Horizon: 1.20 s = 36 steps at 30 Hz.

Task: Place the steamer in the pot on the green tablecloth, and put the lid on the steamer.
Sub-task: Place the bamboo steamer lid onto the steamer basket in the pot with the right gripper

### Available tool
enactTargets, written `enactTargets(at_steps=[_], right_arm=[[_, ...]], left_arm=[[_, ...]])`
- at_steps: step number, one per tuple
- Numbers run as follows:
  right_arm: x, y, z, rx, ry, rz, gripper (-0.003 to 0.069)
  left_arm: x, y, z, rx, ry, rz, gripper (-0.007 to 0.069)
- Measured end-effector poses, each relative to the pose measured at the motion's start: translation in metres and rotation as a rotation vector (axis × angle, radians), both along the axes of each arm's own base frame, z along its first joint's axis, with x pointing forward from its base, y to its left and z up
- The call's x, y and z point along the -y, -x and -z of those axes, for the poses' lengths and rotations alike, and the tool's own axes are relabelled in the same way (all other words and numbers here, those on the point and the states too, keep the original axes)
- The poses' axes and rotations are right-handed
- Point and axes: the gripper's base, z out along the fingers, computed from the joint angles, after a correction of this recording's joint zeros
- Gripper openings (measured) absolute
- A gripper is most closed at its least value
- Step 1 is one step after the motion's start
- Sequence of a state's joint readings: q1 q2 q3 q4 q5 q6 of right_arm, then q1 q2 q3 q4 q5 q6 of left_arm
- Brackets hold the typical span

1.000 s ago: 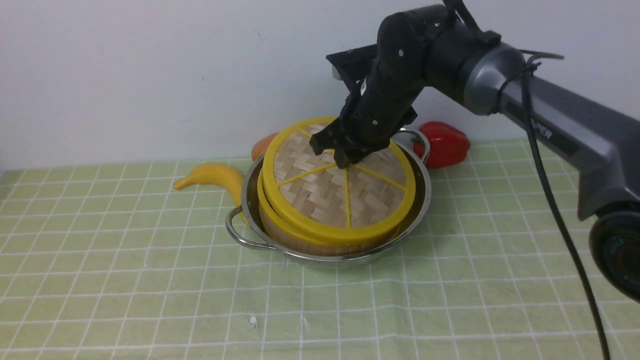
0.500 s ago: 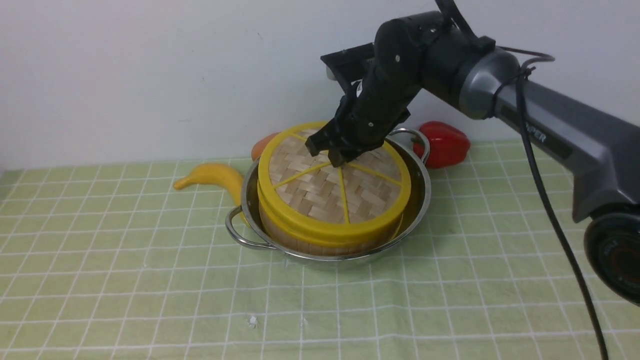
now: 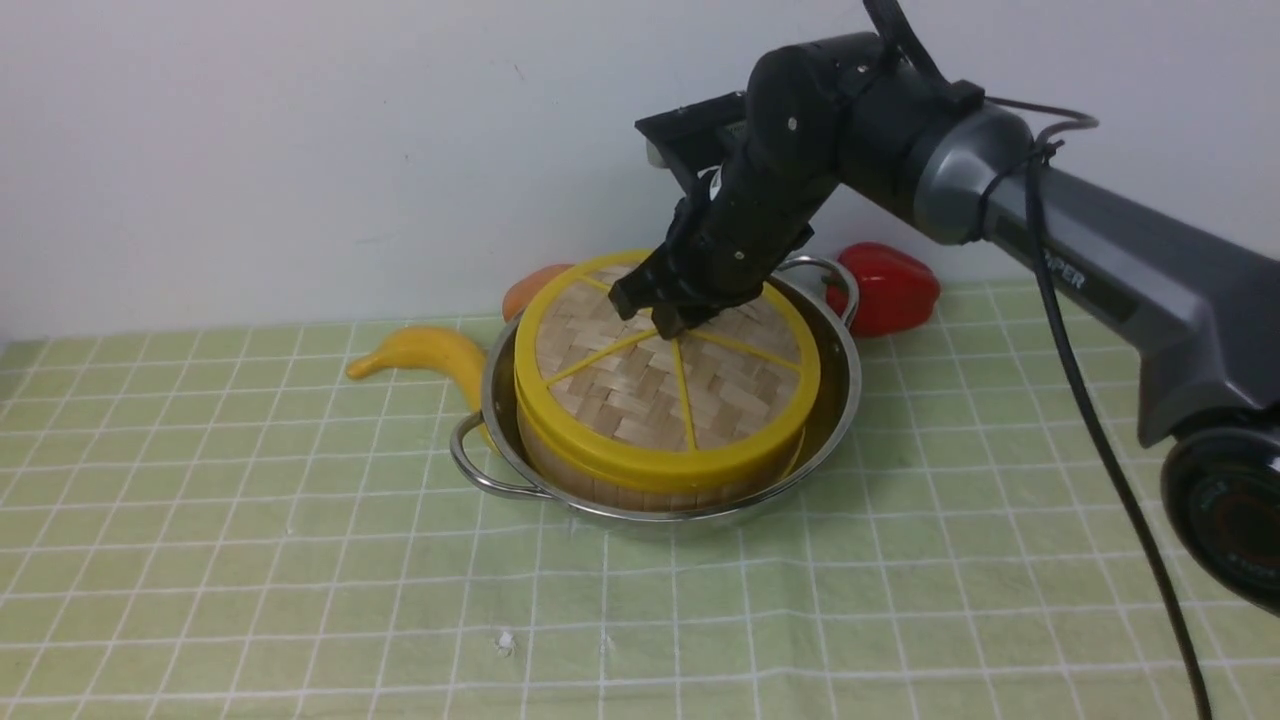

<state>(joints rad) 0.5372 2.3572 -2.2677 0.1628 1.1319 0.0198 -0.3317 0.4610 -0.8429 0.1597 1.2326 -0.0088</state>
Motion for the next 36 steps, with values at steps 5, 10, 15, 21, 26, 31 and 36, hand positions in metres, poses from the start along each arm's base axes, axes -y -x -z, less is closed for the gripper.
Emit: enactTargets(at_steps=[5,10,15,21,26,31,36], right_arm=[[-0.0004,-0.0005,0.0001,0.009,0.0,-0.01,0.0146],[-0.002,-0.0003,0.0004,0.018,0.0,-0.022,0.0146],[-0.0029,-0.0001,0.0003,0.023,0.002,-0.024,0.0146],[-0.0031,-0.0001,0.0003,0.027,0.007,-0.025,0.0146],[-0.0033,0.0004,0.0006,0.032,0.021,-0.029,0.0146],[-0.0032,0.0004,0.0006,0.031,0.02,-0.024,0.0146],[-0.0032,0.0004,0.0006,0.031,0.02,-0.024,0.0146]], left_arm=[[0.0,0.0,0.0,0.0,0.0,0.0,0.0001],[0.0,0.0,0.0,0.0,0.0,0.0,0.0001],[0.0,0.0,0.0,0.0,0.0,0.0,0.0001],[0.0,0.0,0.0,0.0,0.0,0.0,0.0001],[0.0,0.0,0.0,0.0,0.0,0.0,0.0001],[0.0,0.0,0.0,0.0,0.0,0.0,0.0001],[0.0,0.0,0.0,0.0,0.0,0.0,0.0001]])
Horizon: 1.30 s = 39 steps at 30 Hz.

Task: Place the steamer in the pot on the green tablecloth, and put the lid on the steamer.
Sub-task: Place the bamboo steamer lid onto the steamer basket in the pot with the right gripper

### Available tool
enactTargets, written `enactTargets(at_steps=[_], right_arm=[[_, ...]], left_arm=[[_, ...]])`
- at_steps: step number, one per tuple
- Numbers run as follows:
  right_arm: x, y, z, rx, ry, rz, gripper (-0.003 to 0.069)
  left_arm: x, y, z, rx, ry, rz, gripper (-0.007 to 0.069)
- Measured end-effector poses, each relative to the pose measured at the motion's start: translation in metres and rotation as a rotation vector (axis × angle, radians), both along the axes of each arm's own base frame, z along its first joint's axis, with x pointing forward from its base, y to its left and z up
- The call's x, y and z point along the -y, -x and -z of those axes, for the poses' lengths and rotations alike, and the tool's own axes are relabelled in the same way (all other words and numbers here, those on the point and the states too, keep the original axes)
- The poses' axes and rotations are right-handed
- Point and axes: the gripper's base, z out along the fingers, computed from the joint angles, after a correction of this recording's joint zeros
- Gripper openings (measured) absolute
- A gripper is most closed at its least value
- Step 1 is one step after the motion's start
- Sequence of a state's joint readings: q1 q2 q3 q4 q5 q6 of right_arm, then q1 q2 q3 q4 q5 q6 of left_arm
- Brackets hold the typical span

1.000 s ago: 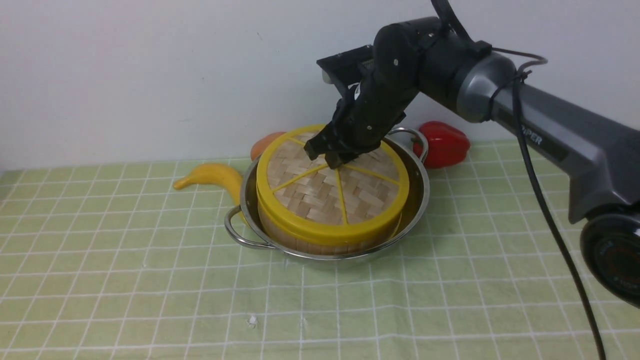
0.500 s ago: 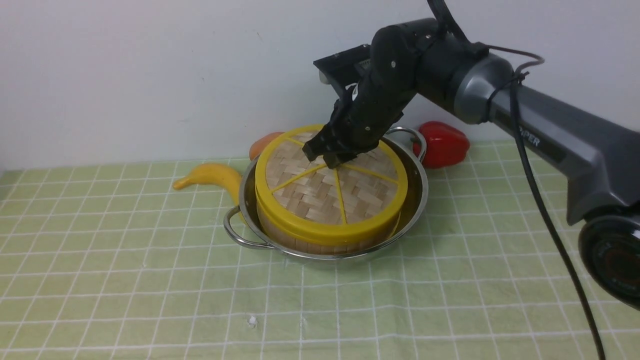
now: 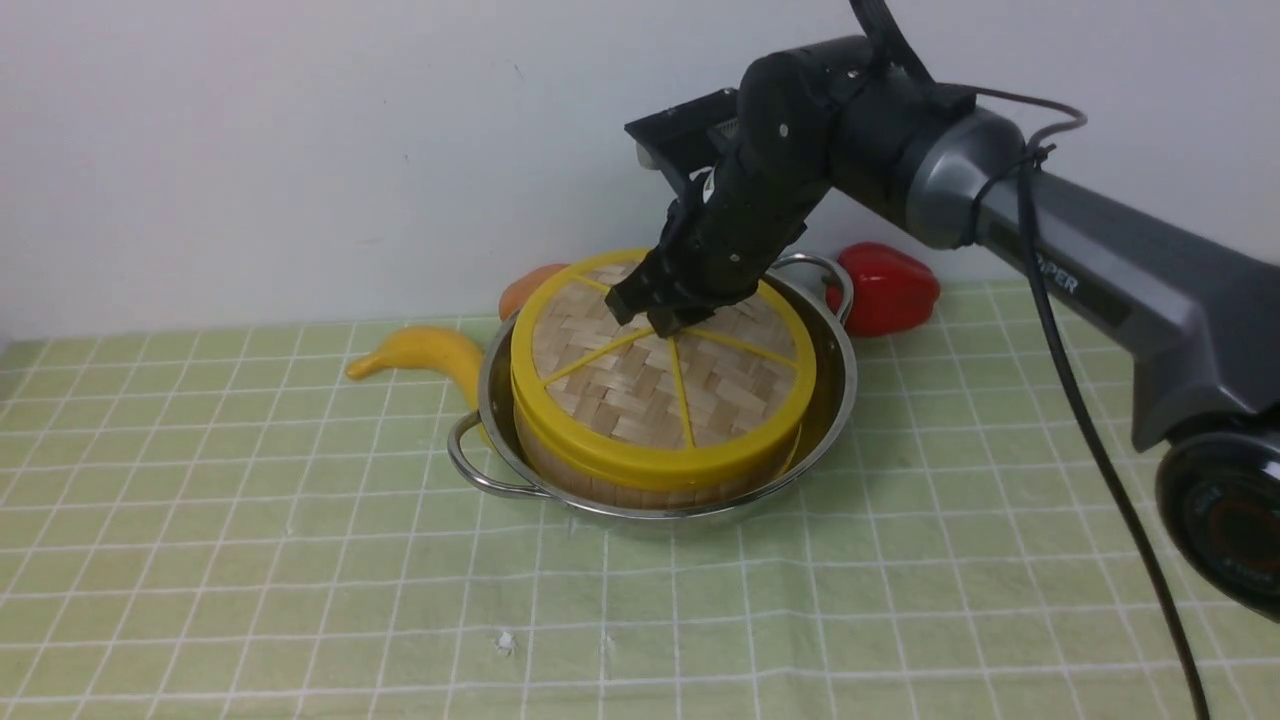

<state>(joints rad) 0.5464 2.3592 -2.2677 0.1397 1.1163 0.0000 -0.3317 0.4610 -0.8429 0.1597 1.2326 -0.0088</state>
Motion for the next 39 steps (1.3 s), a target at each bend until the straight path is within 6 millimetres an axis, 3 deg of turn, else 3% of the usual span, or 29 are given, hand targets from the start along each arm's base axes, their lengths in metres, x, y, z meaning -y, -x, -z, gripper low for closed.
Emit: enactTargets(at_steps=[39], right_arm=[[-0.0005,-0.0008,-0.0012,0.016,-0.002,0.007,0.0146]], left_arm=[[0.0,0.0,0.0,0.0,0.0,0.0,0.0001]])
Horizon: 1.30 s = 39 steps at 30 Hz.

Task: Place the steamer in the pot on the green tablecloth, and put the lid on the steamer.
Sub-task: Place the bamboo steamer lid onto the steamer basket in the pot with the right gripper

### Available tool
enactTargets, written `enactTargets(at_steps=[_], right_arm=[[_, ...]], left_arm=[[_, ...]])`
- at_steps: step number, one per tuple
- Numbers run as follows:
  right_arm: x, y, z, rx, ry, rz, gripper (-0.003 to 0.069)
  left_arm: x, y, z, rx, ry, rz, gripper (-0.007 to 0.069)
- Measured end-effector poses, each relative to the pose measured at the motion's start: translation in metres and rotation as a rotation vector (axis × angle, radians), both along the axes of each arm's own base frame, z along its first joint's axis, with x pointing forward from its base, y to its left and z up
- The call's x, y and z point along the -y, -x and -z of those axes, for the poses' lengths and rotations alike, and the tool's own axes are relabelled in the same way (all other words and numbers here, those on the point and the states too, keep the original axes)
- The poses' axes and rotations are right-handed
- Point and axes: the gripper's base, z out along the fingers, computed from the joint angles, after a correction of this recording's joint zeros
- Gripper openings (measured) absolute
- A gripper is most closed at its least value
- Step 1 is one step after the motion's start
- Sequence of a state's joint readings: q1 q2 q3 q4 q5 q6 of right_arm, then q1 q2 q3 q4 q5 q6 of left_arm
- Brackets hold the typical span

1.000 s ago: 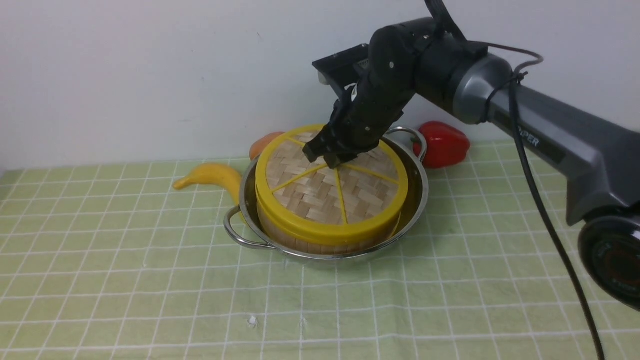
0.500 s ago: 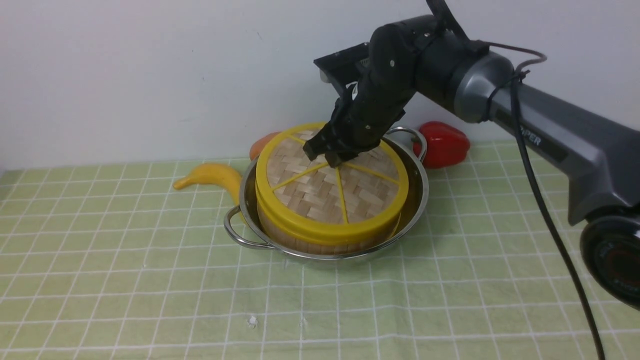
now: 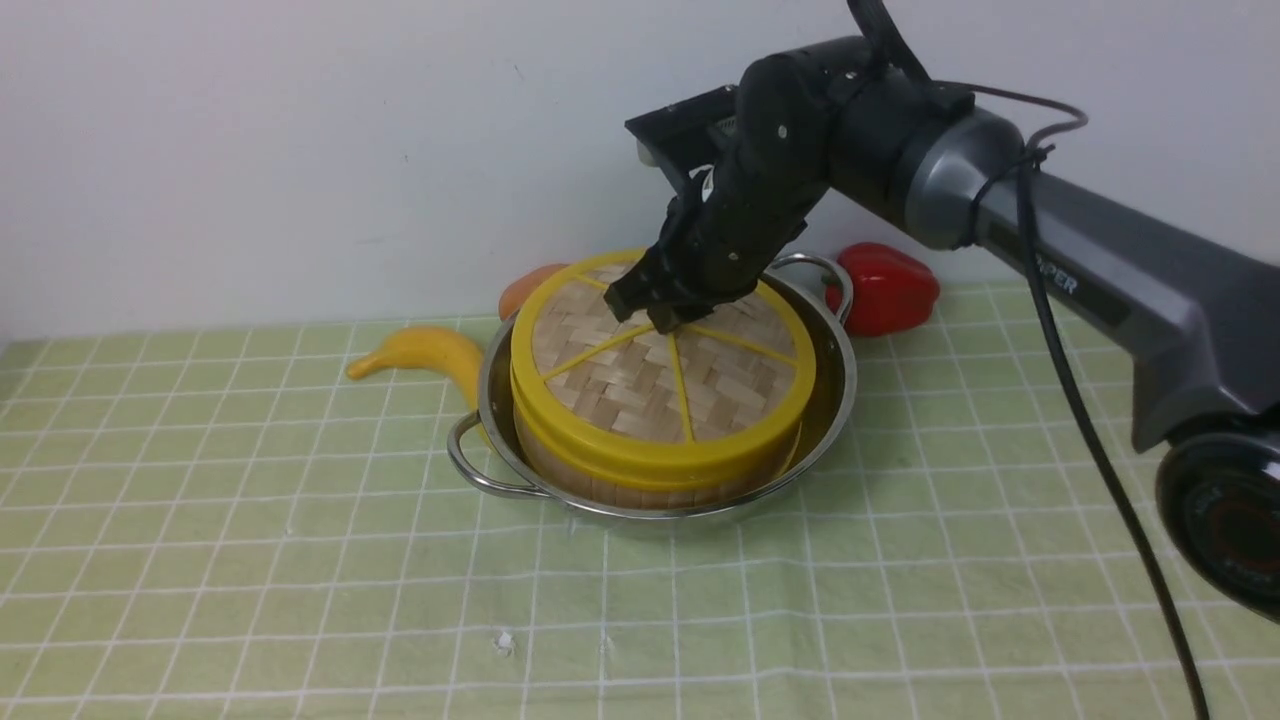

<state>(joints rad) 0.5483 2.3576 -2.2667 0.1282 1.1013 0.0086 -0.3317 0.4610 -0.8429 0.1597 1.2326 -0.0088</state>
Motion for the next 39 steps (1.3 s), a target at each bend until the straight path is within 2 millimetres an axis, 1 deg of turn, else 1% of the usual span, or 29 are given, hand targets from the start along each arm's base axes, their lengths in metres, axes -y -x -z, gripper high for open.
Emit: enactTargets(at_steps=[30,35,39], right_arm=[[-0.002,0.0,0.002,-0.013,-0.013,-0.002,0.0146],[-0.001,0.001,-0.005,-0.017,-0.002,-0.007,0.0146],[-0.001,0.003,-0.02,-0.012,-0.003,-0.009,0.0146]], left_arm=[[0.0,0.0,0.0,0.0,0.0,0.0,0.0001],[0.0,0.0,0.0,0.0,0.0,0.0,0.0001],[0.0,0.0,0.0,0.0,-0.001,0.0,0.0001]])
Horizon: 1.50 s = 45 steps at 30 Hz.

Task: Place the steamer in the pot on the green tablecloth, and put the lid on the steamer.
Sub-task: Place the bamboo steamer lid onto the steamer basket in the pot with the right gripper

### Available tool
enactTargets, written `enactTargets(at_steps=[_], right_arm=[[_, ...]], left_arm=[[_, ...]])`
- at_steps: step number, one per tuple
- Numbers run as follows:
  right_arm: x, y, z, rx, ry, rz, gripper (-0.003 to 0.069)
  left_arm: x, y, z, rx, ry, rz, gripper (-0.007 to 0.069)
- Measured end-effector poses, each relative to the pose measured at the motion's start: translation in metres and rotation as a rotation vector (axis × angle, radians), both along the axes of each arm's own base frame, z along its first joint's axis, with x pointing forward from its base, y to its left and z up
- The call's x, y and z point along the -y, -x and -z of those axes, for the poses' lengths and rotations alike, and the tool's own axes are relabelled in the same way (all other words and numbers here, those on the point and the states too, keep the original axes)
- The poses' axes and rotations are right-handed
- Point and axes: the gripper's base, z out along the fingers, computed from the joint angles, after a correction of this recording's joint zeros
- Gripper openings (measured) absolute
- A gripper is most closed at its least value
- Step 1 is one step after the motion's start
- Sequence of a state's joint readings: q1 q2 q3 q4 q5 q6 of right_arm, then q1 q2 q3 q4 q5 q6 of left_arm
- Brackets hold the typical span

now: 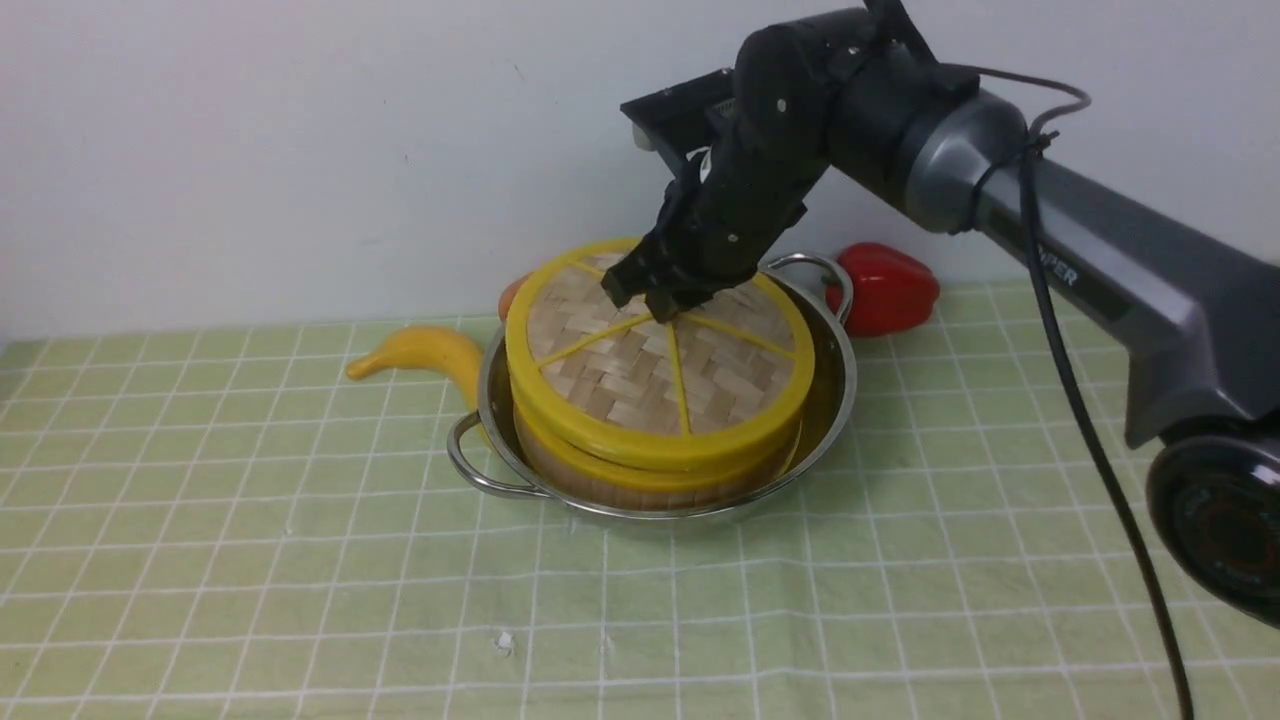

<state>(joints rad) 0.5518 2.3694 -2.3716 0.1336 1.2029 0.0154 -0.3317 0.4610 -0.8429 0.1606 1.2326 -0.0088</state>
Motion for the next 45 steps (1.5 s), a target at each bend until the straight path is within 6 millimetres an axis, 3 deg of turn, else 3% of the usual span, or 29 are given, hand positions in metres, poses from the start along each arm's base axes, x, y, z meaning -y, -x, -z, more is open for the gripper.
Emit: enactTargets(at_steps=[3,10,45], right_arm=[[-0.002,0.002,-0.003,0.001,-0.008,-0.003,0.0146],[-0.007,-0.002,0.02,-0.043,0.01,-0.004,0.0146],[-0.004,-0.003,0.019,-0.039,0.028,0.009,0.0145]], left_arm=[[0.0,0.0,0.0,0.0,0.0,0.0,0.0001],[0.0,0.0,0.0,0.0,0.0,0.0,0.0001],[0.0,0.0,0.0,0.0,0.001,0.0,0.0001]])
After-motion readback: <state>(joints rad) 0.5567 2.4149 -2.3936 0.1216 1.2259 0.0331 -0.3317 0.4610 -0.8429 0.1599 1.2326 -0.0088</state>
